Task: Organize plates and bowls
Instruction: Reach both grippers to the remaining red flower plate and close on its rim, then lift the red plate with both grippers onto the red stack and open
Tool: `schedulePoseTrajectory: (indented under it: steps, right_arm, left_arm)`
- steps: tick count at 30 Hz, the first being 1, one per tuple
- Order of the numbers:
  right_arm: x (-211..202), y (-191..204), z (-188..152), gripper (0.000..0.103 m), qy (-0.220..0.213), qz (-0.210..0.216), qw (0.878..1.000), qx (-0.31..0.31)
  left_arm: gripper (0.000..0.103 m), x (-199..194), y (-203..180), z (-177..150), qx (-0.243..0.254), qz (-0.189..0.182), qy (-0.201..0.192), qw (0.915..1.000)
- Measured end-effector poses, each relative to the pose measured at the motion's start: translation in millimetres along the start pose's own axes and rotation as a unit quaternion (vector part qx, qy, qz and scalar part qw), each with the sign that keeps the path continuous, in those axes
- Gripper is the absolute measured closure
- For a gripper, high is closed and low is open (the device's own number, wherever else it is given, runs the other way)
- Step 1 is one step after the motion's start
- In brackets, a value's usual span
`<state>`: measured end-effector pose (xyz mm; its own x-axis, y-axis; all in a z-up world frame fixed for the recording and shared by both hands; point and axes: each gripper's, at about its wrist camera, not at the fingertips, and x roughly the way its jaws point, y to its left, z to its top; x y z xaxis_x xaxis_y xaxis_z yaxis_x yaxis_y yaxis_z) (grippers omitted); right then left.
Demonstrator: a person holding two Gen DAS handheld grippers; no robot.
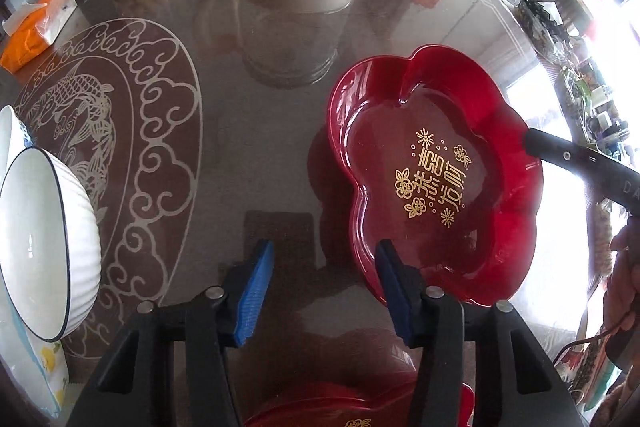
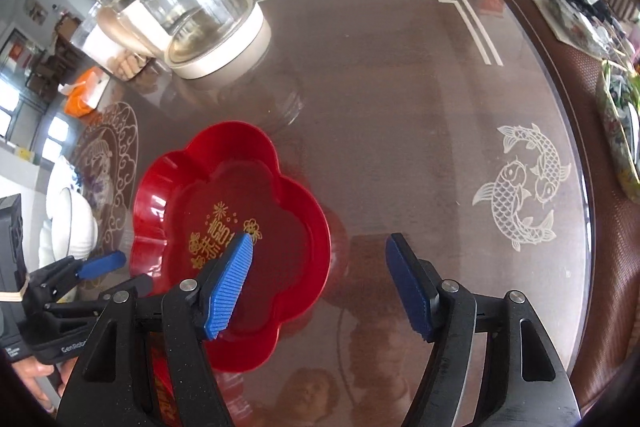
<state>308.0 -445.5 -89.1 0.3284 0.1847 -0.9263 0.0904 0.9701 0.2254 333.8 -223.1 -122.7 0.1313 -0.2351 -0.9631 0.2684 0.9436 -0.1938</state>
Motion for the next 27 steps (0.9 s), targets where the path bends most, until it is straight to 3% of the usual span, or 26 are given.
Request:
schedulePoseTrajectory:
  steps: [4,5,7,12,18,27]
  right_arm:
    - [13,7,7,0.065,0.019,-0.004,1.0,-0.016]
    - [15,8,7,0.068,0.019,-0.007,1.0,-0.017]
    - [15,8,7,0.093,0.018,-0.015,1.0,-0.021]
    - [-2,10,-3,0.095,0.004,-0.011,1.0,-0.018]
    - [-54,24,-20,0.095,-0.029,0.015,0.999,-0.017]
    - [-127,79,-86,0.095,-0.071,0.047,0.996,-0.034]
  left_arm:
    - [0.076,3,-1,0,-0.005,-0.025,0.002,0.9997]
    - [0.09,3,-1,0,-0.005,-0.03,0.001,0.9995]
    - [0.094,1,-6,0,0.002,-0.013,-0.006,0.9999]
    - [0.096,-15,0,-2,-0.004,-0.025,-0.019,0.9995]
    - [0.096,-70,11,-17,0.007,-0.046,-0.056,0.9974]
    - [0.096,-137,24,-83,0.055,-0.029,-0.094,0.9936]
